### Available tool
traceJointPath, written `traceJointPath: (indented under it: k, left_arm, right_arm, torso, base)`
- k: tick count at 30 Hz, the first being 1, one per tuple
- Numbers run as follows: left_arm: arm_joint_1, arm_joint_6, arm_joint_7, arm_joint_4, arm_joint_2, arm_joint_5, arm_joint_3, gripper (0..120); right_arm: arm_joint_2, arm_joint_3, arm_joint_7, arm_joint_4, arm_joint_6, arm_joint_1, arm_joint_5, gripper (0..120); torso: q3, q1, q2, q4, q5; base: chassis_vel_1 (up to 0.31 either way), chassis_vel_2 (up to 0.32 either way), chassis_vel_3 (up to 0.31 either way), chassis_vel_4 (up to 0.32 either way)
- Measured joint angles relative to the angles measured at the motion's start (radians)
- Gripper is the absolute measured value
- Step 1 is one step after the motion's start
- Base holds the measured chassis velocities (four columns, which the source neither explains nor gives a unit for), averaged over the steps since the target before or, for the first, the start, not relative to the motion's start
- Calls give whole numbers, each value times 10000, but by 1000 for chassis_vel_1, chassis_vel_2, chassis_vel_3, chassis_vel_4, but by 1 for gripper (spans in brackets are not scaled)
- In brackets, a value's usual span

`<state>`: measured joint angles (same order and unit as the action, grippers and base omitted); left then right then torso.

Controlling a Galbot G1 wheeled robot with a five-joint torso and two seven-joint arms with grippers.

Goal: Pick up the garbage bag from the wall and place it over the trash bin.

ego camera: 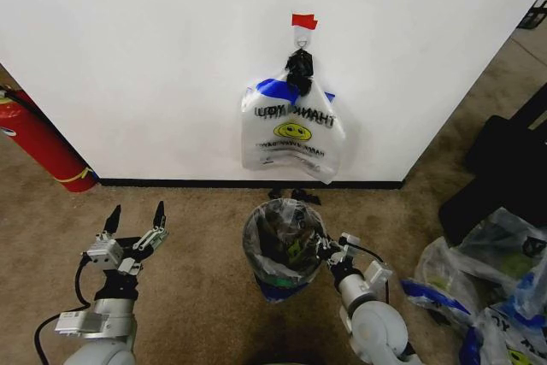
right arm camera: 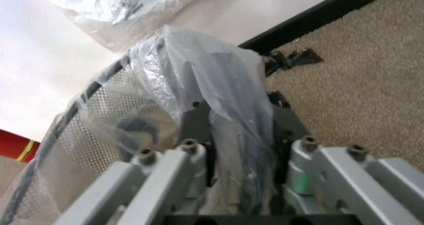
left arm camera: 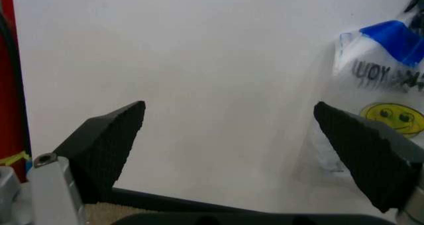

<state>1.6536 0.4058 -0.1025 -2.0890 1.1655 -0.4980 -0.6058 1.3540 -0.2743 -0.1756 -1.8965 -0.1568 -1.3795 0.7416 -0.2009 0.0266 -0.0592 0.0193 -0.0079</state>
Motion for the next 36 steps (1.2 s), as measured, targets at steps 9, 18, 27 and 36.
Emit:
traceJointPath:
  k: [9,18,27,36]
  left_arm:
    - [74,-52,-17,-39,60,72,97,100]
    - [118,-52,-42,-82,73,102,108,100]
    - [149,-52,-24,-198,51,280,342,100]
    - [217,-219,-37,-418,-424,980,874,100]
  right_arm:
    - [52,6,24,39,42,-14,-46,57]
    - [116,19,21,30,64,-21,-89,91]
    - [16,-132,118,-218,183,-322,-34,100]
    - [-84,-330,354,-22,500,-457,-159,100]
  torso:
    - [0,0,0,0,-1]
    - [0,0,0,0,-1]
    - [0,0,0,0,-1]
    - [0,0,1,-3,0]
  base:
    - [0,0,0,0]
    - [0,0,0,0]
    - [0,0,0,0]
    - [0,0,0,0]
